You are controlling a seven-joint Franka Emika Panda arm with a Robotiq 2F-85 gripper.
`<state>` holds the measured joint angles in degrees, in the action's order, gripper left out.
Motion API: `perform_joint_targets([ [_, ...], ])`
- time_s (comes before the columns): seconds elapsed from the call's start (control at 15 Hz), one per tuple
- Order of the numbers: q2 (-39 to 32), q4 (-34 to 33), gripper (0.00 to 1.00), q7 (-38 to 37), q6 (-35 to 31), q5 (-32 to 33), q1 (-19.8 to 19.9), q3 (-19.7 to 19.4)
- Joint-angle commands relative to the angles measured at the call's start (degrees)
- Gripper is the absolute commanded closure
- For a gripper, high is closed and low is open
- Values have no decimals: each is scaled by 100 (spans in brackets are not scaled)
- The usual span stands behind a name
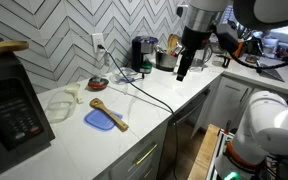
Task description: Put the silver spatula from the top of the coffeemaker in the silver holder
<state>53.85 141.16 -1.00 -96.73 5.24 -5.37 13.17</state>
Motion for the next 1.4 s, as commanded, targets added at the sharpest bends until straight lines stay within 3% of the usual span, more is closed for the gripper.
perform_joint_targets([
  [0.0, -34, -22, 0, -80, 24, 74, -121, -71],
  [0.33, -34, -23, 0, -80, 24, 74, -121, -71],
  [0.47, -67, -45, 0, -514, -173, 510, 316, 7],
  [0.67, -255, -217, 0, -752, -521, 1147, 817, -413],
  [0.93, -1140, -1011, 0, -838, -1133, 1777, 1600, -1162],
  [1.2, -2404, -2402, 0, -762, -1015, 1296, 1880, -1731],
  [1.33, -2993, -3117, 0, -798, -873, 945, 1830, -1993],
])
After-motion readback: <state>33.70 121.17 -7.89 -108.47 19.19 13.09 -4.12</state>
